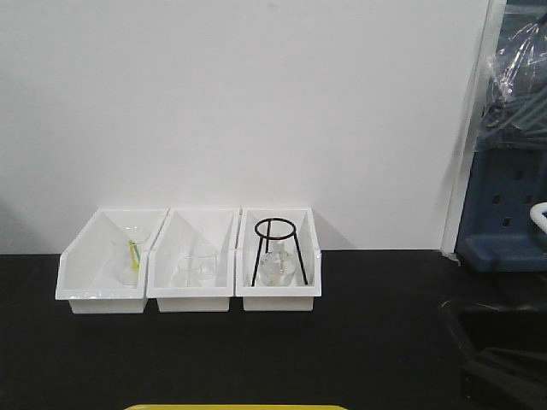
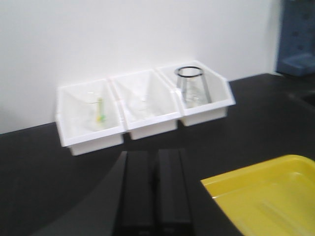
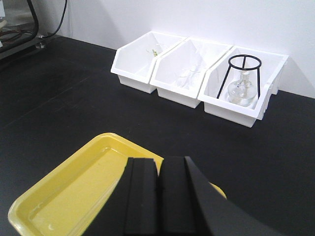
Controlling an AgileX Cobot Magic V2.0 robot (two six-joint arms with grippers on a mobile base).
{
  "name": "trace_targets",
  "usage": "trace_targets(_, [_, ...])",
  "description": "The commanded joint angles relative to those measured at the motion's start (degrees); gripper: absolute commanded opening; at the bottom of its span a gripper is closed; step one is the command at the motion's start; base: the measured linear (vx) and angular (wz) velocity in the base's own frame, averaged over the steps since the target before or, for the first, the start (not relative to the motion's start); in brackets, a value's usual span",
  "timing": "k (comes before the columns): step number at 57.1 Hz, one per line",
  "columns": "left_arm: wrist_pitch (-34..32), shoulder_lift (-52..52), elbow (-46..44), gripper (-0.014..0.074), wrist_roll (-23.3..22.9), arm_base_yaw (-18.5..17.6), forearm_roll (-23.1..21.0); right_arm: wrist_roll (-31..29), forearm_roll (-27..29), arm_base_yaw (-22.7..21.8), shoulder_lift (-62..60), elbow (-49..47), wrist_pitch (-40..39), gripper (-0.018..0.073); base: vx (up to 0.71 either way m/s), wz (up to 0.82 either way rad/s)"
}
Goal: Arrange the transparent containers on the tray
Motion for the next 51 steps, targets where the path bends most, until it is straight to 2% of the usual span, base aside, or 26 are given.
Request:
trace_targets(1, [-8.16,-5.18,4.45,-0.0008,1.15,4.84,0.31,-0.35,-0.33,-0.11,-0.12,-1.52,-4.71,-0.0013,0.0,0.0])
trace_targets(7, [-14.38,-11.9,12.4,-0.0008,4.16,10.48,-2.52,-0.35,-0.33,-0.11,-0.12,-1.52,-4.71,-0.0013,0.0,0.0])
trace_targets(15, [-21.94,-18.7,23.41,-0.0008,5.67,15.27,-7.98,-0.4,-0.33,-0.11,-0.12,-1.52,-4.71,-0.0013,0.0,0.0])
trace_targets(21, [-27.86,-18.57,30.61,-0.0008,5.34,16.57,-10.03,-0.4,-0.33,-0.11,-0.12,-1.52,-4.54,-0.0013,0.0,0.0])
trace_targets(28, [-33.28,-18.57,35.97,-0.0008,5.12,16.64,-10.03,-0.4,-0.33,-0.11,-0.12,-1.52,-4.49,-0.0013,0.0,0.0])
trace_targets(35, [-29.71,-18.57,35.61,-0.0008,5.12,16.64,-9.88,-0.4,-0.33,-0.11,-0.12,-1.52,-4.28,-0.0013,0.0,0.0])
trace_targets(51, [-28.55,-18.42,35.61,-0.0008,5.17,16.64,-9.88,-0.4,-0.33,-0.11,-0.12,-1.52,-4.23,-0.0013,0.0,0.0])
